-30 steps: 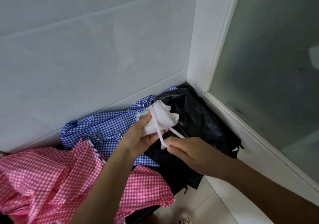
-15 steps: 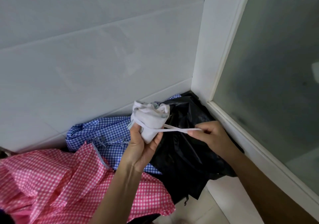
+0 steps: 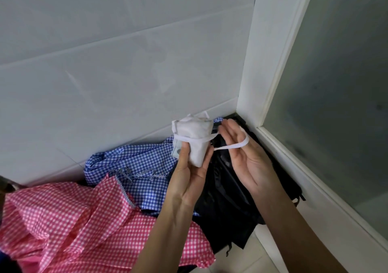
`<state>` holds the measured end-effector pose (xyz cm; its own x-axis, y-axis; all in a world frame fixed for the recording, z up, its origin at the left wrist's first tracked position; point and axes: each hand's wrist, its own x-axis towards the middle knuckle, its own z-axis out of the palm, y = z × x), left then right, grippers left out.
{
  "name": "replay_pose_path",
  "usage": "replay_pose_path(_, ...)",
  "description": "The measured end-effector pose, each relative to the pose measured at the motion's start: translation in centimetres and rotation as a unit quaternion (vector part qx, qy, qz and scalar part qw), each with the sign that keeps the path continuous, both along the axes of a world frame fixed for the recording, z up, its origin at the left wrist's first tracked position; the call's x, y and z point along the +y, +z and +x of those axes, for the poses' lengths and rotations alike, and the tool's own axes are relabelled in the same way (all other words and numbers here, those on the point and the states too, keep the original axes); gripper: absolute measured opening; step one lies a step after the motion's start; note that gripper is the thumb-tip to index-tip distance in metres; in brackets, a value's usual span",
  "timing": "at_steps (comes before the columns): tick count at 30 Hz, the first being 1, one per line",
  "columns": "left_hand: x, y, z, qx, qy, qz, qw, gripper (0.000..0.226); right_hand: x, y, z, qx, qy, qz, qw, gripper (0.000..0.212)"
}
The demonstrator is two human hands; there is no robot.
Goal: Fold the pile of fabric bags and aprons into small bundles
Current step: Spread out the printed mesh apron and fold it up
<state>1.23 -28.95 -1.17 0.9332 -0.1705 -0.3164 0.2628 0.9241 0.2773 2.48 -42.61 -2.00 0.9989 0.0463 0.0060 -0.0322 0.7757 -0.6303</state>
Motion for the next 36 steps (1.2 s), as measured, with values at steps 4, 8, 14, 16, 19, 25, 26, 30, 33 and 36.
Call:
replay_pose_path(4, 0.2, -0.9, 0.0, -0.055, -0.054, 0.051, 0.996, 0.069, -0.7, 0.7, -0.4, -0.075, 0.052, -0.152, 0.984, 0.062)
replay_pose_path(8, 0.8, -0.5, 0.0, -0.078, -0.069, 0.264, 0.959, 0.041, -1.6, 1.5, -0.9, -0.088, 0.073, -0.286, 0.951, 0.049)
replay_pose_path(14, 0.7, -0.1, -0.1, -0.223, -0.127, 0.395, 0.882, 0.036, -1.3, 1.9, -1.1, -0.076, 0.017, -0.368, 0.927, 0.041)
replay_pose_path(16, 1.0, -0.2, 0.0, -0.261, -0.138, 0.413, 0.862, 0.04, -1.3, 1.9, -1.3, -0.069, -0.009, -0.372, 0.926, 0.04)
replay_pose_path(19, 1.6, -0.3, 0.4, -0.275, -0.147, 0.457, 0.833, 0.036, -1.2, 1.9, -1.6, -0.066, -0.041, -0.35, 0.934, 0.042)
replay_pose_path(25, 2.5, -0.1, 1.2, -0.297, -0.234, 0.5, 0.779, 0.033, -1.3, 0.6, -2.1, -0.057, -0.052, -0.407, 0.91, 0.047)
replay_pose_path(26, 2.7, -0.2, 1.4, -0.297, -0.251, 0.511, 0.767, 0.032, -1.4, 0.5, -2.2, -0.059, -0.042, -0.421, 0.904, 0.041)
replay_pose_path(30, 3.6, 0.1, 2.5, -0.292, -0.287, 0.559, 0.721, 0.036, -1.4, 0.4, -2.4, -0.077, -0.008, -0.464, 0.882, 0.034)
replay_pose_path(33, 3.9, 0.9, 3.2, -0.309, -0.291, 0.596, 0.681, 0.038, -1.2, 0.8, -2.5, -0.092, -0.004, -0.486, 0.869, 0.026)
replay_pose_path(36, 3.9, 1.6, 3.5, -0.338, -0.294, 0.631, 0.633, 0.037, -1.1, 1.4, -2.8, -0.102, 0.005, -0.473, 0.875, 0.03)
